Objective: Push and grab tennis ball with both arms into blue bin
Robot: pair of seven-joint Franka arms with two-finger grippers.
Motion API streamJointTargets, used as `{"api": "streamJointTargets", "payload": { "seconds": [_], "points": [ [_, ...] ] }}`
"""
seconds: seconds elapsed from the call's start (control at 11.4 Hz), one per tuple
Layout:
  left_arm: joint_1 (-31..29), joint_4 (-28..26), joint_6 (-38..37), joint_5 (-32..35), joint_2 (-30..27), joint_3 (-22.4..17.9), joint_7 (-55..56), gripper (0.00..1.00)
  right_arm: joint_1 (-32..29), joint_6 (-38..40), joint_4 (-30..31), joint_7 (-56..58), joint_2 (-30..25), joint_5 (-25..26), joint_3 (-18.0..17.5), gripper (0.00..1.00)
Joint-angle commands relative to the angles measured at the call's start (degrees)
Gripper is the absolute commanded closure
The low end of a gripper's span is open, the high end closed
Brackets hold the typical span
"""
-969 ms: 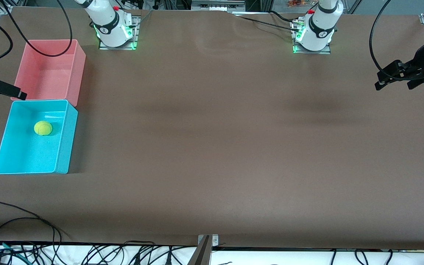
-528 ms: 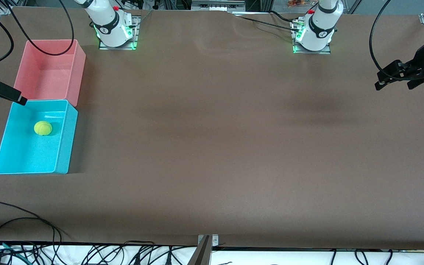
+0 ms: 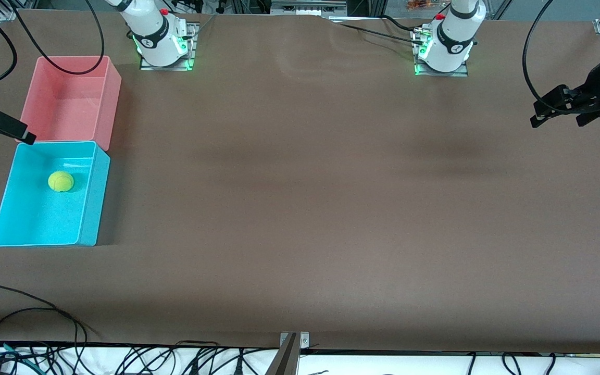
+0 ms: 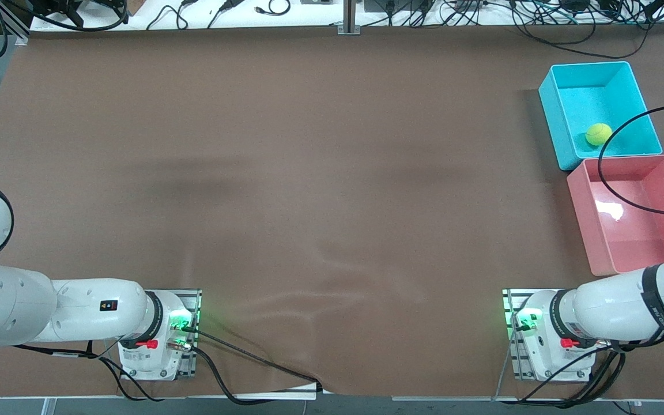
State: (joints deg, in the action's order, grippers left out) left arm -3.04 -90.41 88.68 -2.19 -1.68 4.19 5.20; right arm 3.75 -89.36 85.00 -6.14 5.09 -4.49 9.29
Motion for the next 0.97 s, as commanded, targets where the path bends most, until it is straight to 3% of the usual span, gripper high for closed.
{"api": "streamJointTargets", "payload": {
  "seconds": [0.0,0.26,0.88],
  "points": [
    [-0.39,1.2,-1.14,-0.8,0.45,0.21,-0.45,0.0,-0.14,-0.47,2.19,0.51,-1.92,0.45,0.11,0.0],
    [-0.39,1.2,-1.14,-0.89,0.45,0.21,-0.45,0.0,-0.14,1.63,1.84,1.04,-2.36,3.42,0.64,0.0],
    [-0.39,1.2,-1.14,-0.98,0.45,0.21,-0.45,0.0,-0.23,2.52,2.63,0.87,-2.28,3.7,0.55,0.0]
  ]
}}
